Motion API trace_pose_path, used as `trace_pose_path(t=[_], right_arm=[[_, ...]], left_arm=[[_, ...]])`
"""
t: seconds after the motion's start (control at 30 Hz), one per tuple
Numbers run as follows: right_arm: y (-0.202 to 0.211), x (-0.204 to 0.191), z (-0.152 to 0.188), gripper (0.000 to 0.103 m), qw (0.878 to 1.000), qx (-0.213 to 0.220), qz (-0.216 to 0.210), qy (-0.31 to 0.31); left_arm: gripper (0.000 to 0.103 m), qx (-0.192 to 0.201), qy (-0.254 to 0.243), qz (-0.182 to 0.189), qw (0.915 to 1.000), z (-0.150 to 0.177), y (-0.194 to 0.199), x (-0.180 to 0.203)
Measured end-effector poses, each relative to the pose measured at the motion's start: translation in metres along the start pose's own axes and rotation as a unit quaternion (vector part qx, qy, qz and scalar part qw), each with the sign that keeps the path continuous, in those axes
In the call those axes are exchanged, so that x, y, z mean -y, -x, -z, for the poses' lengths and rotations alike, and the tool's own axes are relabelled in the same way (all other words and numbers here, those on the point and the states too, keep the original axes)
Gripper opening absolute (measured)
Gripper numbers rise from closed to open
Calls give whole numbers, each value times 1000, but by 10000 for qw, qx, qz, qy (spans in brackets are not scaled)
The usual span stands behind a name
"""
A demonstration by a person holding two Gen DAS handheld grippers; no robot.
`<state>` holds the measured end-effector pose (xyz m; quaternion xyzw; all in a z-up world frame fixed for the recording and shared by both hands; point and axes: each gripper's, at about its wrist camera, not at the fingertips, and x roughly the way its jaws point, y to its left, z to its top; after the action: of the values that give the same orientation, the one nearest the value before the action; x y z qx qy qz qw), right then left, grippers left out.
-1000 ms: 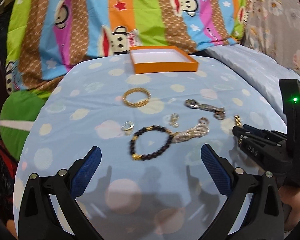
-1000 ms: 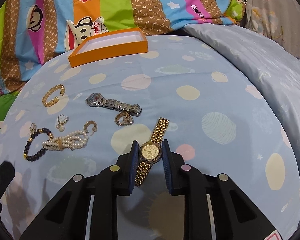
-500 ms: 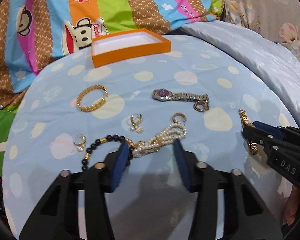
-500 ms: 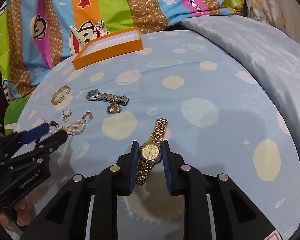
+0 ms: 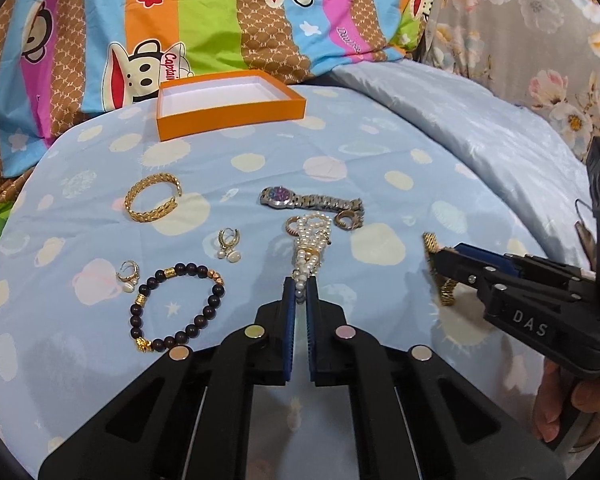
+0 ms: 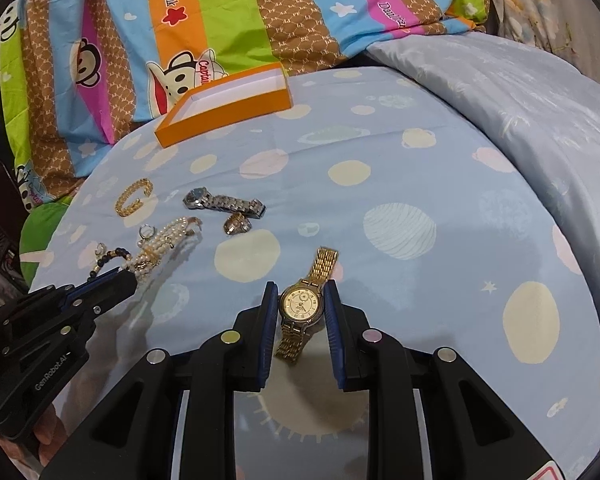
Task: Organize jewelry
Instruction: 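Carry the gold watch toward the orange box with the right tool while the left tool grasps the pearl bracelet, then release the pearl bracelet into the box with the left tool while the right tool sets the gold watch inside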
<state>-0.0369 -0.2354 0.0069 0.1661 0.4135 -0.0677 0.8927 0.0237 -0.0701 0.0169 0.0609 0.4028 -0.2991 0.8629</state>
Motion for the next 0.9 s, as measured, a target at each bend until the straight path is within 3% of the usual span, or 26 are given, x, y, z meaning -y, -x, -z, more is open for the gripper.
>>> trace_pose_path(t=[0.23,0.5,0.67,0.9], right_arm=[[25,-12,-26,22,9992,219,-202,248],[20,-37,-117,22,9955,390,-481,720],[-27,-56,-199,22,9932,456,-600,892],[-119,-75,-307,22,9911,690,-740,860]], left_arm=[[4,267,68,97,9996,-27,35,-9],[4,499,51,-325,9982,-100,42,-54],[4,493,193,-595,9968,-159,5,-95],[3,355,241,-897,9950,-245,-91,-144]])
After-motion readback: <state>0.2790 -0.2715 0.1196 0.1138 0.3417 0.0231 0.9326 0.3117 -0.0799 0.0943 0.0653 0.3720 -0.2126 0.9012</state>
